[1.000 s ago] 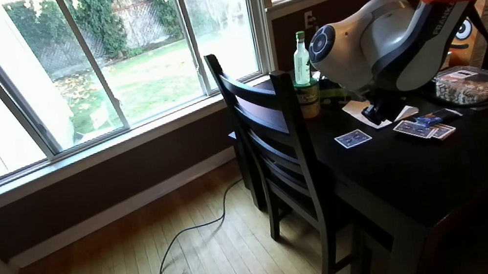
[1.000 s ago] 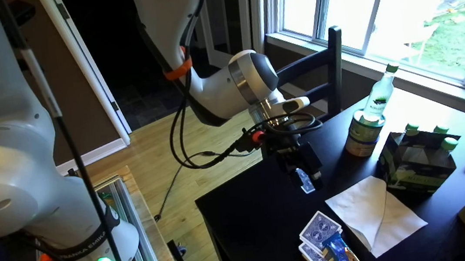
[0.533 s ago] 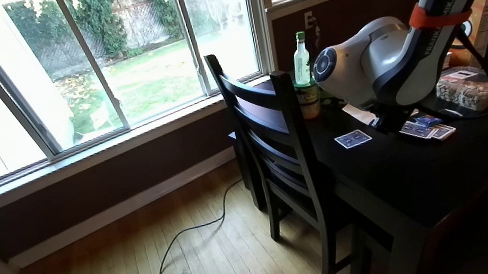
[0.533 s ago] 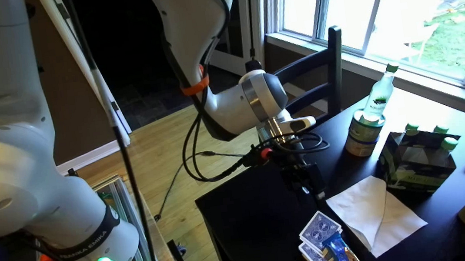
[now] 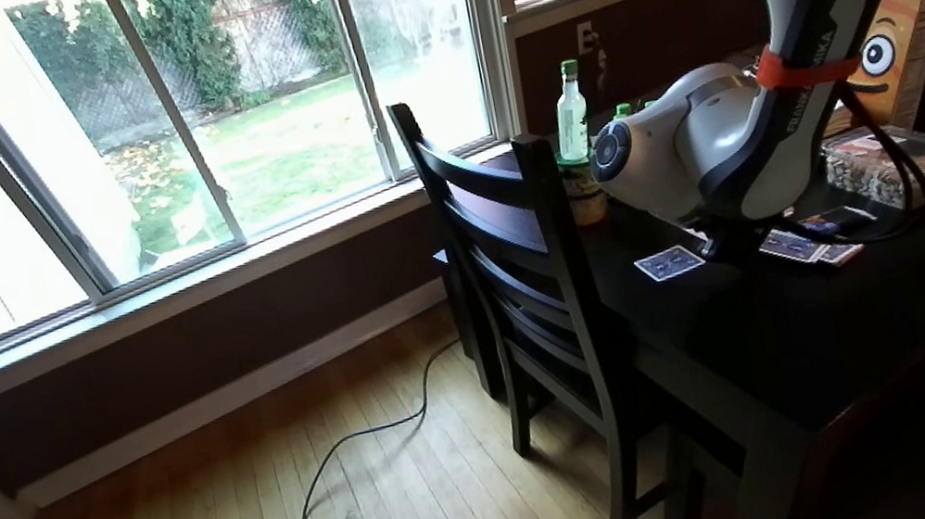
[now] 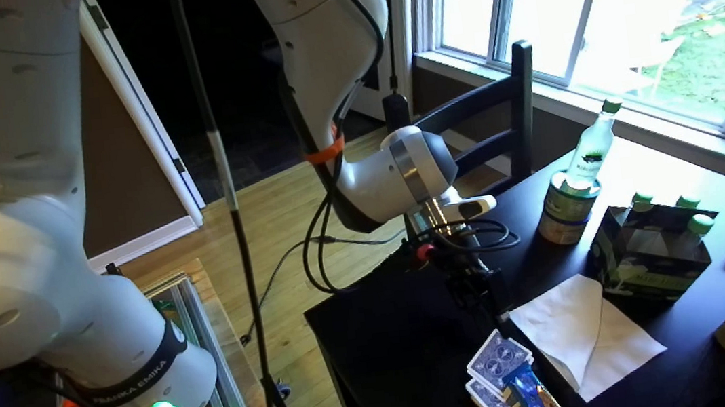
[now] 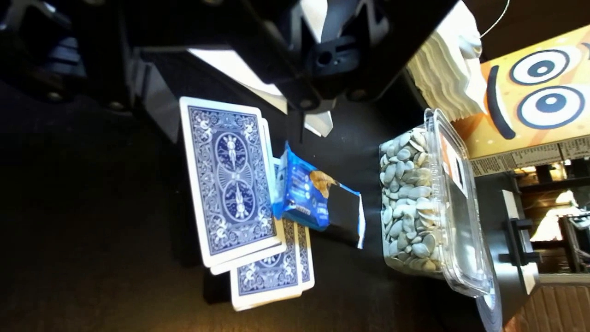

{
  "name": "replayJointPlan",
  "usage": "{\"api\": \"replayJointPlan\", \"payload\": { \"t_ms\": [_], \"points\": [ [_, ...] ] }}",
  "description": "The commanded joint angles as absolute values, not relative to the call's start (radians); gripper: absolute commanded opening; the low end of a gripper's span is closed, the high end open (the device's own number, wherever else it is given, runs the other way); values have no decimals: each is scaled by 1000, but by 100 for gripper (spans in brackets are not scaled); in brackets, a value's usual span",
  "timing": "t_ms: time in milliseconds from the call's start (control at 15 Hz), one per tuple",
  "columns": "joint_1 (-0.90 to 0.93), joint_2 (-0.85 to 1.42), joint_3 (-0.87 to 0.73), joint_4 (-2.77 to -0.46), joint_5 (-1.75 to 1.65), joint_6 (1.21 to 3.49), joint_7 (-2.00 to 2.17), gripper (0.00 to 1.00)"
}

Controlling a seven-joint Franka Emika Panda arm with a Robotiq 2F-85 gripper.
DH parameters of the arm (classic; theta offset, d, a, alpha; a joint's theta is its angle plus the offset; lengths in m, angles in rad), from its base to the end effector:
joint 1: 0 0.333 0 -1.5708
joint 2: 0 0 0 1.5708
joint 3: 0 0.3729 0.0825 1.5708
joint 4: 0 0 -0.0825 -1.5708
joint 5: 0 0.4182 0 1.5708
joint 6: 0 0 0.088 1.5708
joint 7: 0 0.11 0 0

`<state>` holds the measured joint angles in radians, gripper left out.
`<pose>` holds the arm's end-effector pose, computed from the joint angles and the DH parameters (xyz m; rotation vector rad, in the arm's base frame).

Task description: Place one card upright.

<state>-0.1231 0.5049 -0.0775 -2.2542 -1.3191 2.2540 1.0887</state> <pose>0.5135 -0.1362 0.1337 2.2467 -0.1504 -0.0541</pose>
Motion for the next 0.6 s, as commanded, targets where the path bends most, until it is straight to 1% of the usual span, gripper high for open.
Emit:
{"api": "replayJointPlan", "payload": {
  "t_ms": [0,200,333,533],
  "points": [
    [-113,554,-89,-2218,-1352,2269,1118,62],
    [-111,570,-92,-2204,-1356,2268,1123,63],
    [-109,569,-91,-2201,-1357,2268,1124,62],
    [-107,566,-90,-2198,-1356,2265,1122,57]
  ]
}}
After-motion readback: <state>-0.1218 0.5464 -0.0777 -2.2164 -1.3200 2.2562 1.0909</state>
